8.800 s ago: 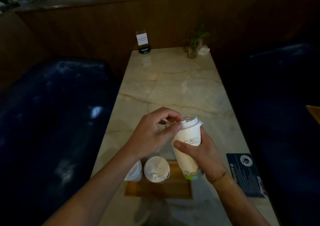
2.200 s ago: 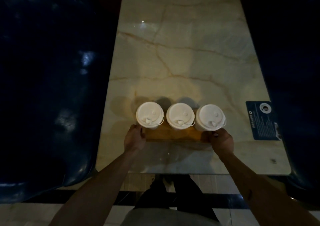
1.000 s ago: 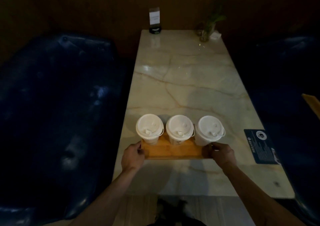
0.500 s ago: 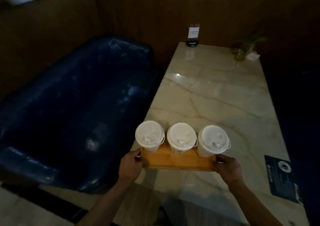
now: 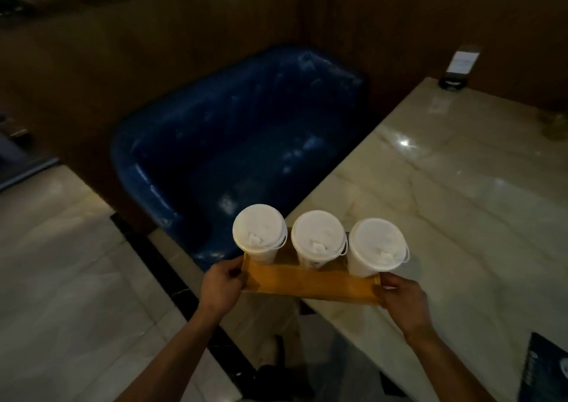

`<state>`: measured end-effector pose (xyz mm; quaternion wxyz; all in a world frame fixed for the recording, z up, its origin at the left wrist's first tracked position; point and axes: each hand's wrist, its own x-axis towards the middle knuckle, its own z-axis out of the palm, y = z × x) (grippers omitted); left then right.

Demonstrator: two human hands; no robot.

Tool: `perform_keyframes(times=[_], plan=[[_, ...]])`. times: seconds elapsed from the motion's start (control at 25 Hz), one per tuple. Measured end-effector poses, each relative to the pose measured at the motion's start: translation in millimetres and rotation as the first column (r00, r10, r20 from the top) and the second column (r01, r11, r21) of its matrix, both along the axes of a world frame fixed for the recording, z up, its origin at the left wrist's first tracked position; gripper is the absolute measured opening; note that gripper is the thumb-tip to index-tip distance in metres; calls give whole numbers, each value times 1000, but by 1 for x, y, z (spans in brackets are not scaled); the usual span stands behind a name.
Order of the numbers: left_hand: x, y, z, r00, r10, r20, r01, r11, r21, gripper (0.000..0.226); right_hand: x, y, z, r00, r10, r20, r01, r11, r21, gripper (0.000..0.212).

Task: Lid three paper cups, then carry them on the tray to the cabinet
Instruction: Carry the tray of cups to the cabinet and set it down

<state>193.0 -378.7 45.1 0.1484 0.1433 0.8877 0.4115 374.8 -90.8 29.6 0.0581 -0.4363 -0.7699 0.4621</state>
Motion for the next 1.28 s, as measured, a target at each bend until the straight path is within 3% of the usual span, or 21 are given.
perform_keyframes(times=[0.08,0.24,0.4,0.52,0.72,1.08,1.16,1.28], plan=[[11,-17,-3,996,75,36,-76,997,14,51,-6,-6,2,998,67,-7,-67,998,8,26],[30,-50,-3,978,206,47,-206,978,13,32,-22,-20,5,977,212,-10,-212,977,14,32],[47,-89,5,947,320,36,-320,947,18,34,-47,-44,6,937,349,-10,-348,936,59,21],[56,-123,8,921,389,26,-389,921,-10,25,-64,-72,7,921,387,-40,-386,922,31,20],[78,-176,16,878,478,14,-478,877,48,49,-85,-127,17,891,450,-65,-452,892,-13,23],[137,-288,21,775,632,-23,-629,774,76,52,-87,-246,45,802,587,-110,-595,801,-67,9],[156,-315,22,743,669,-17,-667,742,68,48,-83,-275,46,779,619,-102,-627,772,-105,7],[182,-353,22,711,704,-6,-702,710,50,35,-77,-315,49,739,670,-63,-671,727,-146,21]])
